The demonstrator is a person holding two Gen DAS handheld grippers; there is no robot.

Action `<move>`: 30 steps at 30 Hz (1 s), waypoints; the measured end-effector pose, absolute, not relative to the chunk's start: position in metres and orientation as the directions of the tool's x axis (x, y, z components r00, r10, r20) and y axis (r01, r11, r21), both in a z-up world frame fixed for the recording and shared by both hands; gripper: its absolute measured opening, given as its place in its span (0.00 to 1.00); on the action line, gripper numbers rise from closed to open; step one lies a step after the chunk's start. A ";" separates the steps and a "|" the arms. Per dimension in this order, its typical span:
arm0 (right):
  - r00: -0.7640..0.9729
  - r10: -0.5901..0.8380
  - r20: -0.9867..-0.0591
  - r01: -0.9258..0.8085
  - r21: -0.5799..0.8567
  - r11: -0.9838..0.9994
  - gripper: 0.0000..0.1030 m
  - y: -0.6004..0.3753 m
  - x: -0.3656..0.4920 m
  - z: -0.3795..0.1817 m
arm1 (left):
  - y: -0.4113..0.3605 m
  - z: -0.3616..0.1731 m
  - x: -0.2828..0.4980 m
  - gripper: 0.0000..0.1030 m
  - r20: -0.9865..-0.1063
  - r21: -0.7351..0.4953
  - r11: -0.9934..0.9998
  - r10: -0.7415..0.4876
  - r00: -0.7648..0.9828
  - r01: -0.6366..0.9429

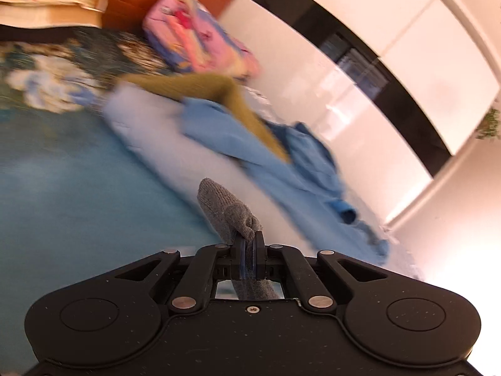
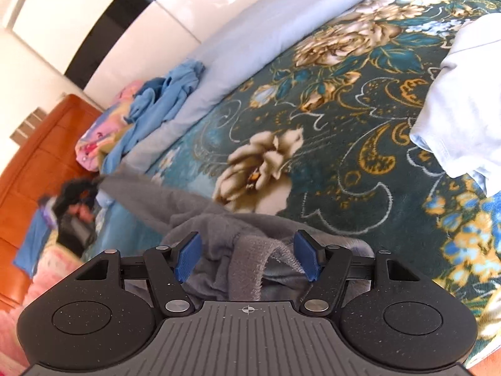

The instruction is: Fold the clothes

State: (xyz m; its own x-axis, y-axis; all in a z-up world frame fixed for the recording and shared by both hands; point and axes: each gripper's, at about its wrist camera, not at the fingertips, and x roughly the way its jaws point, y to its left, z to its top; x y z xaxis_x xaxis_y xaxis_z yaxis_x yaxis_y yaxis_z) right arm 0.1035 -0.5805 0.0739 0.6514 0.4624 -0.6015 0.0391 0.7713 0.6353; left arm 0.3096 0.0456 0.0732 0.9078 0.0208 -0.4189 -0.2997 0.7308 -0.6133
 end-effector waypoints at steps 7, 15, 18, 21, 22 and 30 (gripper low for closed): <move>0.675 0.350 -0.650 0.212 0.625 0.751 0.62 -0.615 0.093 0.059 | 0.094 0.032 0.253 0.01 -0.518 -0.646 0.640 0.033 0.855 -0.416; 0.645 0.380 -0.663 0.234 0.644 0.728 0.62 -0.616 0.108 0.033 | 0.092 0.032 0.255 0.02 -0.525 -0.650 0.636 0.020 0.851 -0.416; 0.639 0.397 -0.659 0.221 0.652 0.725 0.59 -0.608 0.117 0.030 | 0.087 0.034 0.261 0.02 -0.533 -0.636 0.652 0.015 0.846 -0.412; 0.637 0.409 -0.653 0.207 0.656 0.726 0.36 -0.598 0.126 0.029 | 0.086 0.034 0.265 0.02 -0.539 -0.629 0.661 0.010 0.842 -0.410; 0.636 0.414 -0.651 0.202 0.658 0.726 0.20 -0.595 0.129 0.029 | 0.086 0.033 0.267 0.02 -0.541 -0.627 0.664 0.005 0.841 -0.408; 0.686 0.343 -0.642 0.100 0.550 0.829 0.05 -0.579 0.192 0.088 | 0.083 0.043 0.292 0.01 -0.525 -0.614 0.692 0.001 0.851 -0.380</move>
